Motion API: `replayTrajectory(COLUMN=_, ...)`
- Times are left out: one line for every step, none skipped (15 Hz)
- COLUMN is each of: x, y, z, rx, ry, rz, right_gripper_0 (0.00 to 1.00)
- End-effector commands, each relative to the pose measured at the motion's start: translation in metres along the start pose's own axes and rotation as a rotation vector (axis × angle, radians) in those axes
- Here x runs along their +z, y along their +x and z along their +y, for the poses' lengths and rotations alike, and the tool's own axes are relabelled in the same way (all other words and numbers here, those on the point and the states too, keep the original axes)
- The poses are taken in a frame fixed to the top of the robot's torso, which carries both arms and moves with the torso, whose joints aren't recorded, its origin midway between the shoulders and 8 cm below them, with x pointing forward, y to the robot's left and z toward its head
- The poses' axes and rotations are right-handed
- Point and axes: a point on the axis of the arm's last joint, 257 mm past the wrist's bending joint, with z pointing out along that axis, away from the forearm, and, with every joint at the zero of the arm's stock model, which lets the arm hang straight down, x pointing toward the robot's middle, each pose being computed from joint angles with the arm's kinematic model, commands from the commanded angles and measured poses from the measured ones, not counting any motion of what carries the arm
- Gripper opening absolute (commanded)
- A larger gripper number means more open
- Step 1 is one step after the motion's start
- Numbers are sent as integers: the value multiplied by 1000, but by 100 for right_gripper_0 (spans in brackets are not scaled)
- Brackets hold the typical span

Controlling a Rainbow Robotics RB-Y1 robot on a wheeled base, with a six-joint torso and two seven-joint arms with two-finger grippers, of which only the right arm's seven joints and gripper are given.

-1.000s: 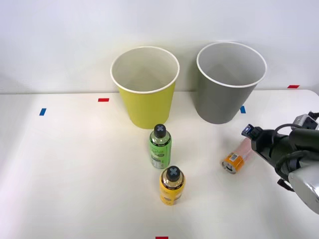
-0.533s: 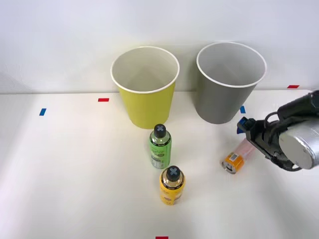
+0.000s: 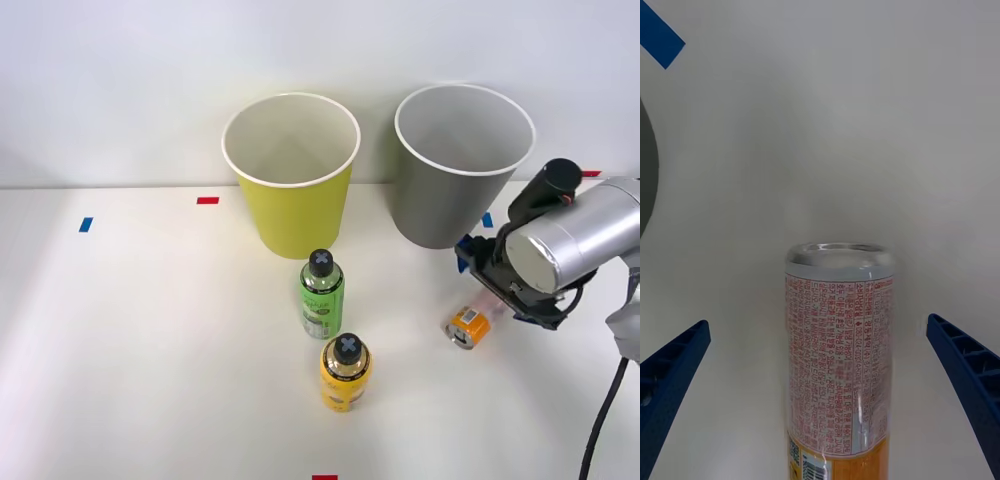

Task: Put cans in the gray bin, plastic bottles in the light green bin

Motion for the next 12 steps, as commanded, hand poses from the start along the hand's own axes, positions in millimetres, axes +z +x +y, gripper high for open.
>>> replayTrajectory(x=-4, y=0, z=-10, rx=12, ry=55, rz=8, right_gripper_0=100)
replayTrajectory(x=-3, y=0, z=-10, rx=15, ry=56, rz=6, right_gripper_0=100)
replayTrajectory(x=0, y=0, z=-14, rx=24, ry=71, rz=11, right_gripper_0=100)
replayTrajectory(x=3, y=-2, z=-18, rx=29, ry=83, rz=9, right_gripper_0=100)
replayTrajectory(x=5, y=-3, z=-19, rx=31, ry=89, rz=11, right_gripper_0=100)
replayTrajectory(x=7, y=-5, z=-19, rx=35, ry=94, rz=10, right_gripper_0=100)
replayTrajectory(x=9, y=-4, z=-19, rx=38, ry=98, rz=14, right_gripper_0=100)
replayTrajectory(x=13, y=-3, z=-19, rx=40, ry=104, rz=19, right_gripper_0=100)
replayTrajectory(x=16, y=-2, z=-17, rx=30, ry=108, rz=18, right_gripper_0=100)
replayTrajectory(x=21, y=-2, z=-19, rx=30, ry=119, rz=17, right_gripper_0=100)
replayTrajectory(x=23, y=-4, z=-18, rx=29, ry=121, rz=16, right_gripper_0=100)
replayTrajectory(x=25, y=-3, z=-16, rx=26, ry=121, rz=15, right_gripper_0=100)
